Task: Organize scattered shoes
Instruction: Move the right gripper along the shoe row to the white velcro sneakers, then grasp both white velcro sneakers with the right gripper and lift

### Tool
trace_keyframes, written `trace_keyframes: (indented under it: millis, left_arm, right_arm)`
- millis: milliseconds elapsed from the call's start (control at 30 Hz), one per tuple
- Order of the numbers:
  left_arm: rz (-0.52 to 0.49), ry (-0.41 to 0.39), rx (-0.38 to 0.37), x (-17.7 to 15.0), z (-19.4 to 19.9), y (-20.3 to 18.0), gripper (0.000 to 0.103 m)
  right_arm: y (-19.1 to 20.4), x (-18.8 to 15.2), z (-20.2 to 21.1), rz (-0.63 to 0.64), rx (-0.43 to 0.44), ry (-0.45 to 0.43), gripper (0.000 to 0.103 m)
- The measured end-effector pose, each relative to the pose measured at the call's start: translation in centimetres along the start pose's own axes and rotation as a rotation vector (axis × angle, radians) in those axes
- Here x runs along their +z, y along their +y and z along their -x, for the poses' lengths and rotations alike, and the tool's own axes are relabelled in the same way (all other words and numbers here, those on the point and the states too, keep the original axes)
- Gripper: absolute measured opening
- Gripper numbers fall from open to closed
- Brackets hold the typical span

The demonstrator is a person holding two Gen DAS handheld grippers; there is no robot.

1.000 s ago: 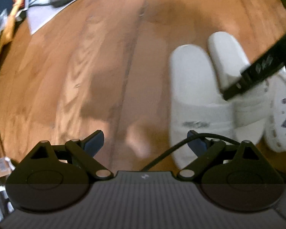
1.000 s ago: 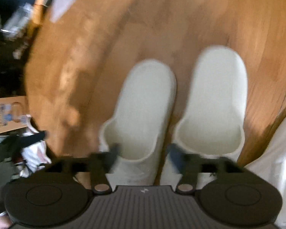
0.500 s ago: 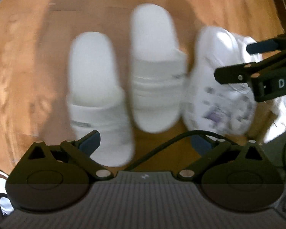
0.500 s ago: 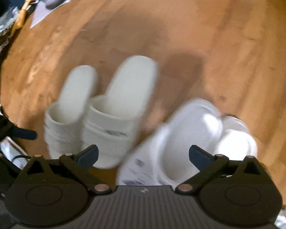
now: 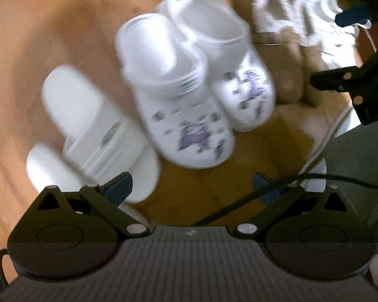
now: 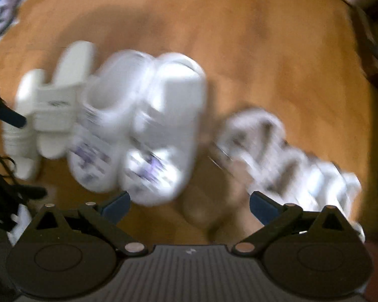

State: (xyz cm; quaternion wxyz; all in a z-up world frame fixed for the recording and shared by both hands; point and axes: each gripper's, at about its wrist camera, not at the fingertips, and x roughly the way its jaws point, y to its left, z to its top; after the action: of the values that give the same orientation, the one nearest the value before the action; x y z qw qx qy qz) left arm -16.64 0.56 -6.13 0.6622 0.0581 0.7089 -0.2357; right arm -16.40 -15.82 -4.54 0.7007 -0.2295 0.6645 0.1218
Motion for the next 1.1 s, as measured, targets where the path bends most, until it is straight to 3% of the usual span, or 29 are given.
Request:
trace_keyframes:
  millis: [200,267,500,667,867,933,1000,1100]
  left_arm:
    - [-0.193,0.015,-0.078,2.1,-1.5,-4.6,0.103]
    - [-0.215,0.025,-0.121,3.0,-2.0,-5.8,0.103]
    - [-0.238,0.03,-0.121,4.2,-3.3,-7.6,0.103]
    - [-0.237,-0.039,-0.028,4.6,-3.4,-8.1,0.103]
    - [-0.243,-0.142,0.061,6.2,-3.1,-9.3,0.103]
    - [-0.25,-0.173,0.08,6.8,-3.2,-9.9,0.103]
    - [-0.255,-0.194,0.079,7.5,-3.3,-10.6,0.103]
    - [-0.236,-0.223,0.082,8.2,-3.4,-11.1,0.103]
  right_arm:
    - [-2.6,-4.9,1.1,-0.099,-0.091,0.0,0.101]
    - [-2.8,-5.8,1.3,-0.117,-0.085,0.006,0.102]
    - [-3.7,-6.9,0.7,-0.145,0.019,0.079,0.102]
    - [-8.3,-5.8,0.9,-0.189,0.023,0.087,0.102]
    - [-19.2,-4.6,-1.4,-0.35,-0.017,0.066,0.101]
    - [-22.5,-4.5,-3.0,-0.415,-0.001,0.054,0.094]
    - [-24.8,-4.3,-5.0,-0.456,0.009,0.037,0.078]
    - [-27.2,-4.7,-8.4,-0.49,0.023,0.064,0.066]
